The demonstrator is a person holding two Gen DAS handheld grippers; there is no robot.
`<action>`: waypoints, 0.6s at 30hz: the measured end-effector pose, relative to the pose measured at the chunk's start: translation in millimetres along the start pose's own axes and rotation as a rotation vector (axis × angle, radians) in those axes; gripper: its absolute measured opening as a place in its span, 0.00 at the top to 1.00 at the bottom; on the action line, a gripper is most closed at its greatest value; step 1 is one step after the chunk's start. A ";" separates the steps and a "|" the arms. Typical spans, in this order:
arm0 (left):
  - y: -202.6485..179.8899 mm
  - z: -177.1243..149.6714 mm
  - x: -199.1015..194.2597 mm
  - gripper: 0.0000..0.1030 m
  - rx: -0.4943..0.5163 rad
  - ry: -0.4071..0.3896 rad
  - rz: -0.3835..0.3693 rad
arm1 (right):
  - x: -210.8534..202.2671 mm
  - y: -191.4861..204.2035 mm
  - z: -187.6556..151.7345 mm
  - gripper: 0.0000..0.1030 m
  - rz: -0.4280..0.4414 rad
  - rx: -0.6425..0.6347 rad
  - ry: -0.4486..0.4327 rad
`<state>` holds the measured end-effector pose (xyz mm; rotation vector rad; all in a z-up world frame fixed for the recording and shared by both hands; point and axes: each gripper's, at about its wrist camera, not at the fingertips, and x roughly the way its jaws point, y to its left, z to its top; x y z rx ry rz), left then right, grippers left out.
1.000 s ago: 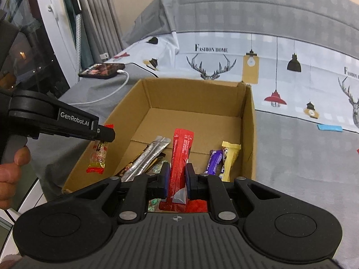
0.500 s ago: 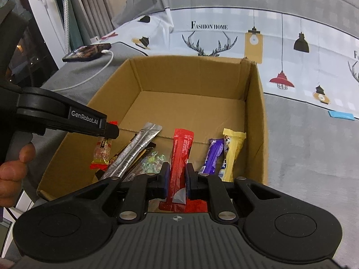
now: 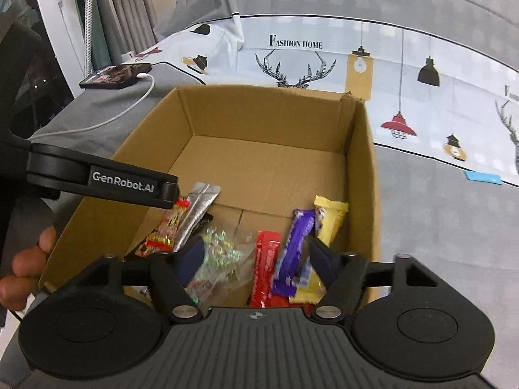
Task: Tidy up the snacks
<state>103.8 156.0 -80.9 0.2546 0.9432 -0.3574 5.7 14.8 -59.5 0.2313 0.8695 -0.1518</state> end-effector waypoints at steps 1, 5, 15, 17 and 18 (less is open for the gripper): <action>0.9 -5.4 -6.1 0.02 -0.004 0.010 -0.005 | -6.0 0.5 -2.7 0.17 -0.003 0.006 0.004; 8.3 -28.5 -31.6 0.01 -0.033 0.029 -0.004 | -33.8 4.9 -16.9 0.10 0.000 0.041 0.017; 12.0 -78.5 -106.2 0.01 -0.037 -0.034 -0.028 | -114.7 30.6 -50.5 0.02 -0.007 0.024 -0.071; 10.7 -85.1 -118.7 0.01 -0.042 -0.052 -0.033 | -128.0 33.4 -56.1 0.02 -0.009 0.018 -0.090; 10.2 -88.6 -124.7 0.01 -0.044 -0.060 -0.035 | -133.7 33.5 -58.2 0.02 -0.010 0.016 -0.099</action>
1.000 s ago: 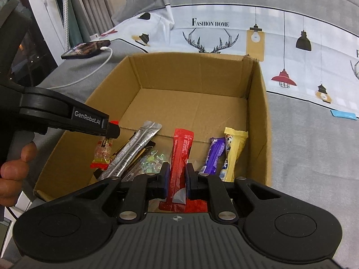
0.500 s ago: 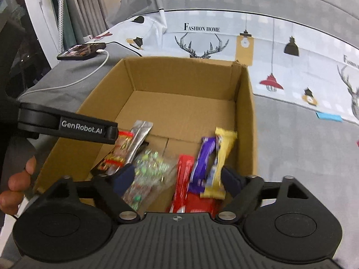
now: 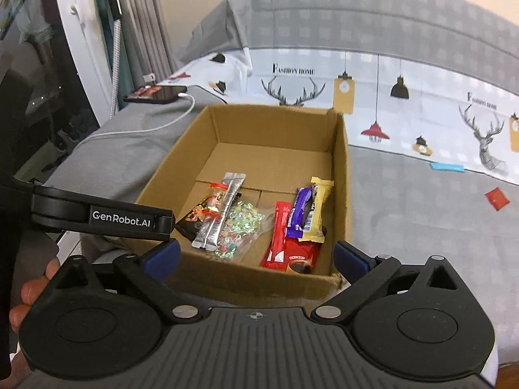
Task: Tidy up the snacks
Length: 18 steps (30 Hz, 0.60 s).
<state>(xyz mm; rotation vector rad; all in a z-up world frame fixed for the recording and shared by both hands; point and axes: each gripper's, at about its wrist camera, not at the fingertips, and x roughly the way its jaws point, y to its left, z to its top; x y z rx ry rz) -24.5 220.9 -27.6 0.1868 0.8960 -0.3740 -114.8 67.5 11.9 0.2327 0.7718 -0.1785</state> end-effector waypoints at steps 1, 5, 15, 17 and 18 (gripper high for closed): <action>-0.3 -2.8 -5.1 0.01 -0.001 -0.006 0.000 | -5.6 0.6 -2.0 0.02 -0.001 -0.002 -0.009; -2.0 -12.9 -24.5 0.01 -0.008 -0.042 0.001 | -26.8 1.6 -8.7 0.01 -0.008 -0.028 -0.042; -13.6 -31.4 -48.4 0.01 0.046 -0.068 0.012 | -64.5 -2.0 -25.2 0.00 -0.038 -0.056 -0.120; -15.3 -33.6 -52.7 0.01 0.053 -0.077 0.012 | -69.1 -3.3 -26.5 0.00 -0.040 -0.052 -0.132; -16.0 -34.5 -54.3 0.01 0.057 -0.081 0.013 | -70.7 -3.1 -27.1 0.00 -0.039 -0.052 -0.136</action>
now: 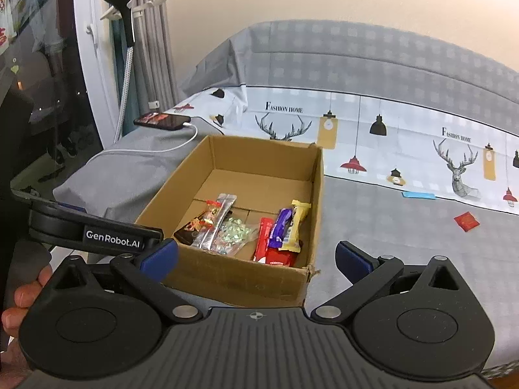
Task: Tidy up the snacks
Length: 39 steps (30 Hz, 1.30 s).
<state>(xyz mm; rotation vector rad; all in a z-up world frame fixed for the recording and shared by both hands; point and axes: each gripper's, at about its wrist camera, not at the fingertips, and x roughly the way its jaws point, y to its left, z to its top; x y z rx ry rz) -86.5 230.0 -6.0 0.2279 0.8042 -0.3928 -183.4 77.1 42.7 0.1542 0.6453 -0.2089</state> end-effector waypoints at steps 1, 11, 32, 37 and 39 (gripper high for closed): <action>-0.9 -1.1 -2.3 0.01 0.002 -0.005 0.003 | -1.8 0.3 -0.5 0.00 0.001 -0.001 -0.003; -1.6 -5.7 -13.4 0.01 0.014 -0.027 0.009 | -16.6 3.2 -3.5 0.00 0.004 -0.003 -0.034; -3.2 -7.5 -16.7 0.01 0.027 -0.026 0.009 | -20.7 4.5 -5.6 0.00 -0.001 -0.011 -0.039; -3.5 -8.6 -15.0 0.01 0.032 -0.023 0.010 | -19.7 4.7 -5.4 0.00 -0.001 -0.009 -0.034; -3.8 -8.7 -14.6 0.01 0.033 -0.020 0.011 | -19.3 4.6 -5.1 0.00 -0.002 -0.008 -0.033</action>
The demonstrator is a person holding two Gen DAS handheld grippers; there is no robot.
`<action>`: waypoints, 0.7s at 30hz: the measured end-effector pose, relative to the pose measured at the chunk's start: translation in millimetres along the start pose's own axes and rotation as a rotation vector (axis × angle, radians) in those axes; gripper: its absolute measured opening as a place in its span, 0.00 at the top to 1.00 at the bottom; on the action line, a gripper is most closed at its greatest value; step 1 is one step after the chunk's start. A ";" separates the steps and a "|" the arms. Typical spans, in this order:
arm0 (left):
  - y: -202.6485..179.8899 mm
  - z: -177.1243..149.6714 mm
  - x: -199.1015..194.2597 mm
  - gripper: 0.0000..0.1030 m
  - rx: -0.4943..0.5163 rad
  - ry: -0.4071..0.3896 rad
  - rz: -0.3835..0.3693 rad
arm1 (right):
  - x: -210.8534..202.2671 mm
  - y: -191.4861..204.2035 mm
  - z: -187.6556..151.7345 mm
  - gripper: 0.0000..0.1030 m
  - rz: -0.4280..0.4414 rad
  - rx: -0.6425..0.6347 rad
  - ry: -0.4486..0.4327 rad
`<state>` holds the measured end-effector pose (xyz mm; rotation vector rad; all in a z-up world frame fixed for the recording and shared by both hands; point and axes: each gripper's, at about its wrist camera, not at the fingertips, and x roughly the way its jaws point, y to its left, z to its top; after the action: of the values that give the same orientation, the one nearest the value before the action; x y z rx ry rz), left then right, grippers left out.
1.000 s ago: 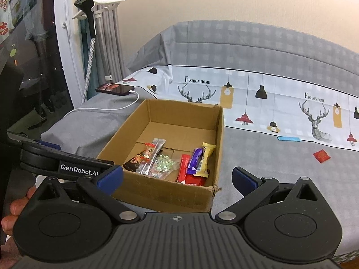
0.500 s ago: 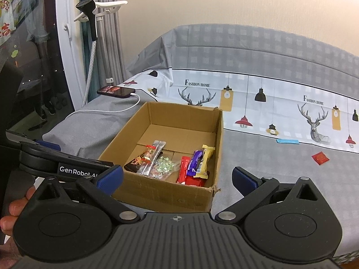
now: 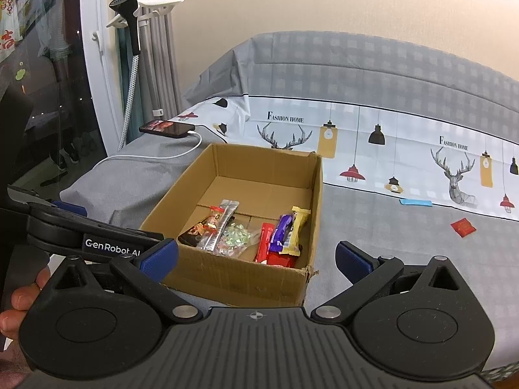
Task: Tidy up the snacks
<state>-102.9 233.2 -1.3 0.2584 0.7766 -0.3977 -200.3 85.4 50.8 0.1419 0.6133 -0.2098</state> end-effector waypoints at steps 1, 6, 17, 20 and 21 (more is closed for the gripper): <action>-0.4 0.0 0.6 0.01 0.001 0.002 0.000 | -0.1 0.0 0.0 0.00 0.000 0.000 0.000; -3.4 1.8 4.6 0.01 0.012 0.014 0.005 | 3.5 -2.3 -1.1 0.00 0.003 0.009 0.008; -23.4 6.2 18.0 0.01 0.080 0.049 0.015 | 12.7 -19.0 -6.3 0.00 0.008 0.059 0.024; -31.6 9.2 23.2 0.01 0.100 0.065 0.010 | 16.5 -26.9 -8.8 0.00 0.007 0.082 0.032; -34.4 10.3 24.9 0.01 0.106 0.068 0.010 | 17.9 -29.7 -9.3 0.00 0.006 0.091 0.035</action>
<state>-95.5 192.3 -14.9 0.3759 0.8219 -0.4229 -198.2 55.7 30.7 0.2354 0.6379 -0.2301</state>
